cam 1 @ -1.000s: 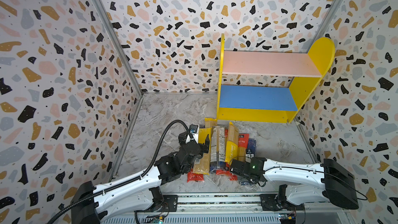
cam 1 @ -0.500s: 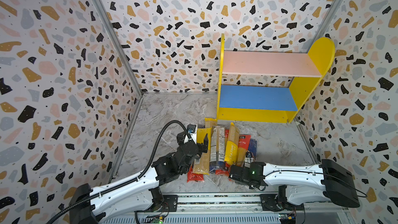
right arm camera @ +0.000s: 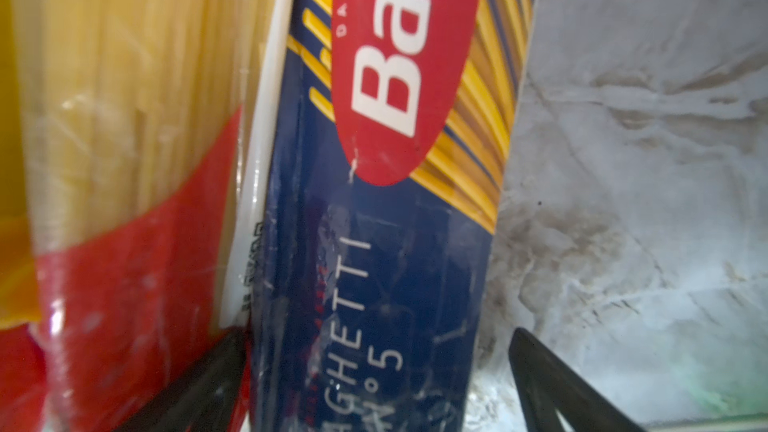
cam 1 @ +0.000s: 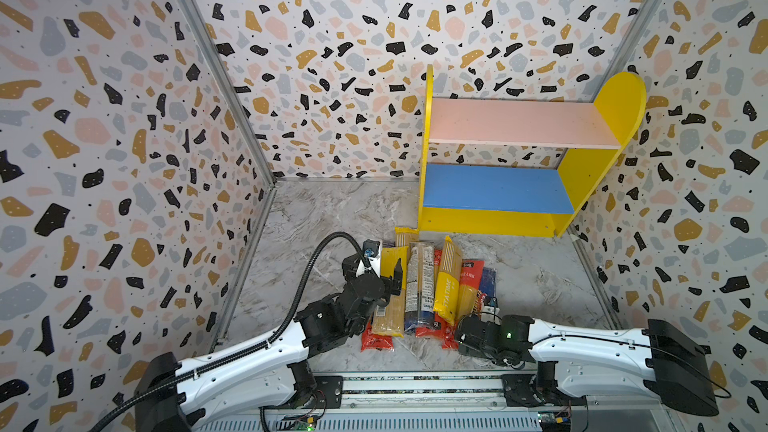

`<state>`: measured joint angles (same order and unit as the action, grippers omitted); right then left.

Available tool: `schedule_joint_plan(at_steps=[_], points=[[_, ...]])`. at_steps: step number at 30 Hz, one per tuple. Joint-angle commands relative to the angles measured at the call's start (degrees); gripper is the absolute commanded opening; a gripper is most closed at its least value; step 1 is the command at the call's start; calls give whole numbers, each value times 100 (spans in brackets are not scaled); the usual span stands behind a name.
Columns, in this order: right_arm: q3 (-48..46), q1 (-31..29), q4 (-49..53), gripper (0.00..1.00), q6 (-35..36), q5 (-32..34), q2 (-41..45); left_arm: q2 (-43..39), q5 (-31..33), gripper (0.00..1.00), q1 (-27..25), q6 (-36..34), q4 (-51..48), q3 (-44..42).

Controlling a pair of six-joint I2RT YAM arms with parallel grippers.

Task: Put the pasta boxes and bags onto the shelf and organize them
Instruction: 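Lower the right gripper around the blue Barilla box while the left hovers, then close the right gripper on the blue Barilla box's end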

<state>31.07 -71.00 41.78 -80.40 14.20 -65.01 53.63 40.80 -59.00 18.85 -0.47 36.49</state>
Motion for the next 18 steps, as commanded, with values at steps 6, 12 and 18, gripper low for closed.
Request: schedule_joint_plan(at_steps=[6,12,18], points=[[204,-238,619,99,-195,-325,-335,86,-56,100,-36,40,73,199],[241,-313,967,99,-416,-380,-284,25,-37,100,-37,53,49,152],[375,-462,1109,99,-555,-417,-397,-87,-22,99,-35,70,78,63]])
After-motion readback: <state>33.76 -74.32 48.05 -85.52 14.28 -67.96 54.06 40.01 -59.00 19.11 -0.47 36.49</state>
